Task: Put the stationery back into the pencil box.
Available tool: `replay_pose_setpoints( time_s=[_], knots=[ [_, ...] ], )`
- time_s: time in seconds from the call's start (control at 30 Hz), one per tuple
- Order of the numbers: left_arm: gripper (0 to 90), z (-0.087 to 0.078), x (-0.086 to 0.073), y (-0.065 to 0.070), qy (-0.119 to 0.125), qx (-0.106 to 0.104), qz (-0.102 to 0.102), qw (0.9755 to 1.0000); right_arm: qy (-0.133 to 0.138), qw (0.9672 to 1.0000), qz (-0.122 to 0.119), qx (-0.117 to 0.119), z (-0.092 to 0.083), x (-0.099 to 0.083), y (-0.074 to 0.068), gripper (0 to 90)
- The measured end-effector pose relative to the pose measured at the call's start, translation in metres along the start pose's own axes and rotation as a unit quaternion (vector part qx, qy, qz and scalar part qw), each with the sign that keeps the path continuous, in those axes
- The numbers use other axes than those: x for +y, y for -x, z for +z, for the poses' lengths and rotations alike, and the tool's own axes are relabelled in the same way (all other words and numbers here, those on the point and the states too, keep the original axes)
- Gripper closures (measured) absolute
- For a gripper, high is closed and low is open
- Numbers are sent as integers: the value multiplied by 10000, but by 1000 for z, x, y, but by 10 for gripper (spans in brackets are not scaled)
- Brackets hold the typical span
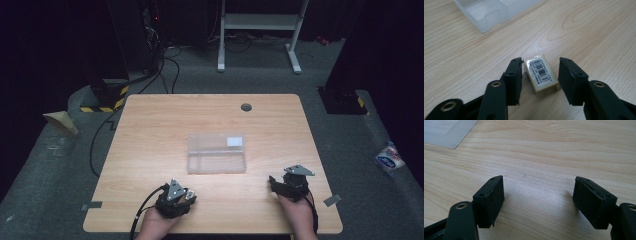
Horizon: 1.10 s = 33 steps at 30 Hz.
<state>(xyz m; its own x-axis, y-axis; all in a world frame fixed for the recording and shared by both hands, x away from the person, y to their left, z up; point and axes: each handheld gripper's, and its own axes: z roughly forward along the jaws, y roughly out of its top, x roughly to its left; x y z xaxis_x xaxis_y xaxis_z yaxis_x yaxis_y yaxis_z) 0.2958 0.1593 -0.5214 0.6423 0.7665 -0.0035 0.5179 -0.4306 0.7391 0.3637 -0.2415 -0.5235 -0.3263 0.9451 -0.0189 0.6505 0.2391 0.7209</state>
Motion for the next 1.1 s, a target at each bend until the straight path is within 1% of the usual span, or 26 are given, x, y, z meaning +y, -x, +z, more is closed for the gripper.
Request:
replay_pose_setpoints(
  time_s=[0.1,0.2,0.37,0.63,0.87,0.9,1.1],
  knots=[
    [632,0,-1,-1,4,21,32,10000,1,10000,-1,0,0,0,0,248],
    [669,-1,-2,-2,24,53,45,10000,1,10000,-1,0,0,0,0,248],
    [675,-1,-2,-3,20,72,55,10000,2,10000,-3,-3,0,0,0,249],
    [678,-3,-1,-6,90,123,35,9999,1,10000,-3,-2,0,0,0,249],
    [680,-6,0,-11,193,154,-99,9996,4,10000,-5,0,0,0,0,252],
    [680,-6,1,-11,205,180,-75,9996,-1,10000,18,-6,0,0,-1,252],
    [680,-4,5,-17,284,214,-182,9992,4,10000,0,2,0,0,0,252]
  ],
)
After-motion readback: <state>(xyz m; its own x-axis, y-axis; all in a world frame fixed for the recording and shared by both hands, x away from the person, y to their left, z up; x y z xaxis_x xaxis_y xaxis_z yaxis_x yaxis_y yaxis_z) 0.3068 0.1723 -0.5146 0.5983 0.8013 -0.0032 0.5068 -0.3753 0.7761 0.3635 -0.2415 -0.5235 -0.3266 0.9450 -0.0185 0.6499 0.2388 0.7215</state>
